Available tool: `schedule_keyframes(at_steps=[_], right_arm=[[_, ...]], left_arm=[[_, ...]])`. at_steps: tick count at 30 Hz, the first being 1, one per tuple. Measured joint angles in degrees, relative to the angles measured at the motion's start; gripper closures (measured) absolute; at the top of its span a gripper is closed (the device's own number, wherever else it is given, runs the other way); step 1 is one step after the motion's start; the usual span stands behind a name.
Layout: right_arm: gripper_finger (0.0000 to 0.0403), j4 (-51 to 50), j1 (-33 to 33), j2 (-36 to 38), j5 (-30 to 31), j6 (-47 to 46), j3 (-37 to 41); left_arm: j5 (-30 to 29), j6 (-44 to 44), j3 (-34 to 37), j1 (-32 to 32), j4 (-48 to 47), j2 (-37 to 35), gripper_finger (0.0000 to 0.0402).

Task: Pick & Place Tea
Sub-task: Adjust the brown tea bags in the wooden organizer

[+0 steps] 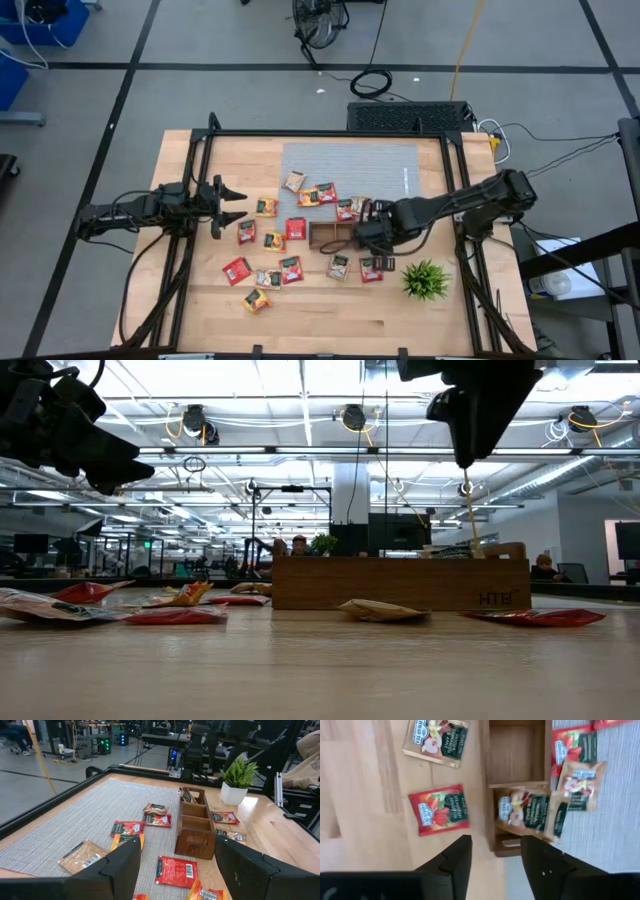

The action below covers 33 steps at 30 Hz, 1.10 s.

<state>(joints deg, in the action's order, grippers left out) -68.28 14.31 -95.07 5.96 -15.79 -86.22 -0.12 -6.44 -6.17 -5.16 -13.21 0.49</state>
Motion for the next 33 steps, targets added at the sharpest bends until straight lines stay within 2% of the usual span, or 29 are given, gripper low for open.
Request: schedule_keyframes(at_steps=[9, 15, 25, 33], right_arm=[[0.0158, 3.02, -7.62, -0.04, -0.2, 9.49, 3.19], [0.0126, 4.5, -10.43, -0.07, -0.26, 11.79, 5.31], [0.0116, 7.79, -13.66, -0.07, -3.02, 13.24, 6.48], [0.0116, 12.92, -14.29, -0.13, -3.17, 13.53, 13.39]], left_arm=[[-0.02, -0.01, 0.0, -0.01, 0.0, 0.0, 0.0149], [-0.01, -0.01, 0.0, -0.01, 0.0, -0.01, 0.0149], [-0.01, 0.0, 0.0, -0.01, 0.0, 0.0, 0.0149], [-0.02, -0.01, 0.0, -0.01, 0.0, -0.02, 0.0149]])
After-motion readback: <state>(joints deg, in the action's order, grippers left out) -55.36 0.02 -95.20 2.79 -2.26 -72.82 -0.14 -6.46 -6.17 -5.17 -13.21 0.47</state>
